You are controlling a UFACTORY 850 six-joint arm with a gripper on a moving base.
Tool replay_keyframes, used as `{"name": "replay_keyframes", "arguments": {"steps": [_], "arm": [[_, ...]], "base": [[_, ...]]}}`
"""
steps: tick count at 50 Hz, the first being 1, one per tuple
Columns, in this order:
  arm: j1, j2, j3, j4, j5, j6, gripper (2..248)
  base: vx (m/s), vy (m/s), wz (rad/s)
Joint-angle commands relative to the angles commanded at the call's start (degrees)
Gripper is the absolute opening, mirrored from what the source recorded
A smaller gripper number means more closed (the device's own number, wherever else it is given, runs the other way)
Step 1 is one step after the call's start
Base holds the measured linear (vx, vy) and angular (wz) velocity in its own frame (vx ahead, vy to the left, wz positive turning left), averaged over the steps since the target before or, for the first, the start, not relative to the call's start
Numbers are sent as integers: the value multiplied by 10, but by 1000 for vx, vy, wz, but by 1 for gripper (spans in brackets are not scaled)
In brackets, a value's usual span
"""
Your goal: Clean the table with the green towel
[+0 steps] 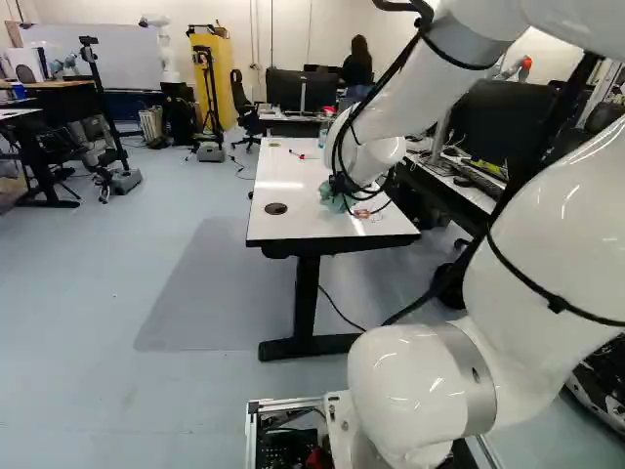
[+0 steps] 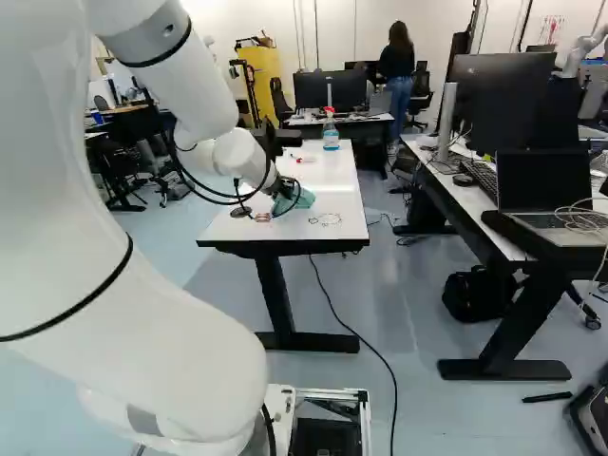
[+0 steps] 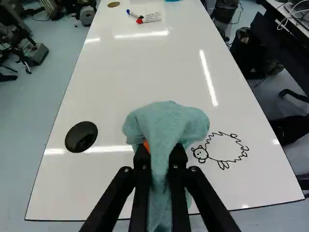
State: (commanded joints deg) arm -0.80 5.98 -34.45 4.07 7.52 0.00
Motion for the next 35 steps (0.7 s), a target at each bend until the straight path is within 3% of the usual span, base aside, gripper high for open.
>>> {"name": "replay_keyframes", "arguments": {"steps": [35], "arm": [[1, -14, -14, -1, -11, 0, 45]], "base": [[0, 0, 0]]}}
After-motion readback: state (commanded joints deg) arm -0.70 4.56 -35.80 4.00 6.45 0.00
